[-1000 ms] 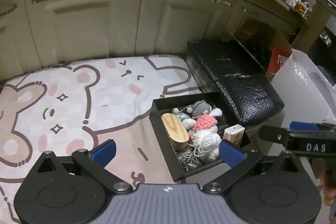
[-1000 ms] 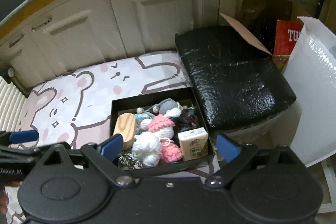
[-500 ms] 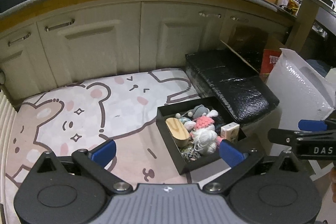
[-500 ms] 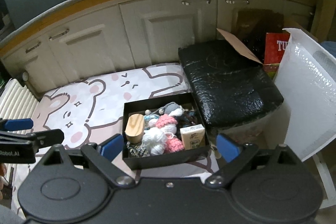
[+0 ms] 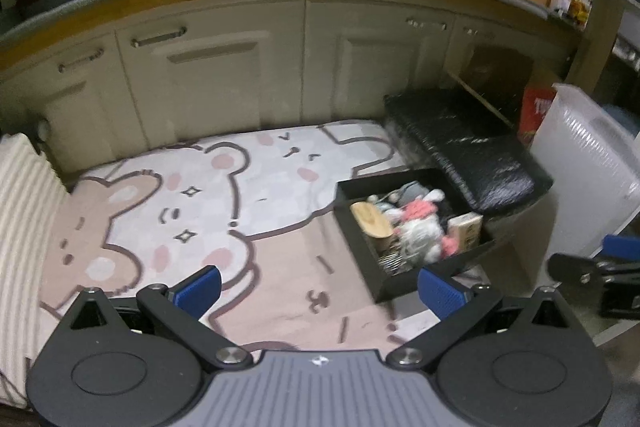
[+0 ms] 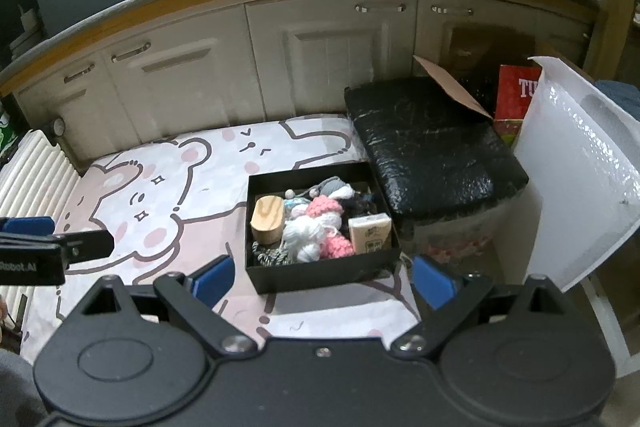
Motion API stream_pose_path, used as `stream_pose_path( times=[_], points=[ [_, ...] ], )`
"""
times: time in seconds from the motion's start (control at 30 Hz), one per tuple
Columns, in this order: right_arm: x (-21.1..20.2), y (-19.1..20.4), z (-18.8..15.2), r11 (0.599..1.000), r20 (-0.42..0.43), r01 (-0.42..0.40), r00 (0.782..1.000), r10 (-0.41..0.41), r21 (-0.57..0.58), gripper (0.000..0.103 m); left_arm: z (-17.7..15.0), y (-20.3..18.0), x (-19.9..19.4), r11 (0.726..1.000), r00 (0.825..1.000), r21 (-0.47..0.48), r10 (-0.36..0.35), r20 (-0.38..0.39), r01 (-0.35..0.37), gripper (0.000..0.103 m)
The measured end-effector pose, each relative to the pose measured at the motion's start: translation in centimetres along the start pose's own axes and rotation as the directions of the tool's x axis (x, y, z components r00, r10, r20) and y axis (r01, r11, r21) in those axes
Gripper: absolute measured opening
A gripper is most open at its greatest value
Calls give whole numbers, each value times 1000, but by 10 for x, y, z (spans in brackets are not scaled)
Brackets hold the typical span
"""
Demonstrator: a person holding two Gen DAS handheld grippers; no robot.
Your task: Organize objects
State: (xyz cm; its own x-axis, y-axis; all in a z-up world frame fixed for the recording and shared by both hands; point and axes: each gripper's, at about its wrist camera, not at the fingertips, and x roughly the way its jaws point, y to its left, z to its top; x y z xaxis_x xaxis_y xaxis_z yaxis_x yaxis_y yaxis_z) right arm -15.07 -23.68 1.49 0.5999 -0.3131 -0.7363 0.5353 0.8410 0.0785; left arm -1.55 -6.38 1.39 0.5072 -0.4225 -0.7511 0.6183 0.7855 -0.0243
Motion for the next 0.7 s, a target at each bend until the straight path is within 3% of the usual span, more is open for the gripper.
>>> stream_pose_path(
  times=[0.7],
  points=[
    [-1,9,-13,998,7,68,998,-68,-5,96,-13,11,3,1000,1000,2,18,-7,-18,103]
  ],
)
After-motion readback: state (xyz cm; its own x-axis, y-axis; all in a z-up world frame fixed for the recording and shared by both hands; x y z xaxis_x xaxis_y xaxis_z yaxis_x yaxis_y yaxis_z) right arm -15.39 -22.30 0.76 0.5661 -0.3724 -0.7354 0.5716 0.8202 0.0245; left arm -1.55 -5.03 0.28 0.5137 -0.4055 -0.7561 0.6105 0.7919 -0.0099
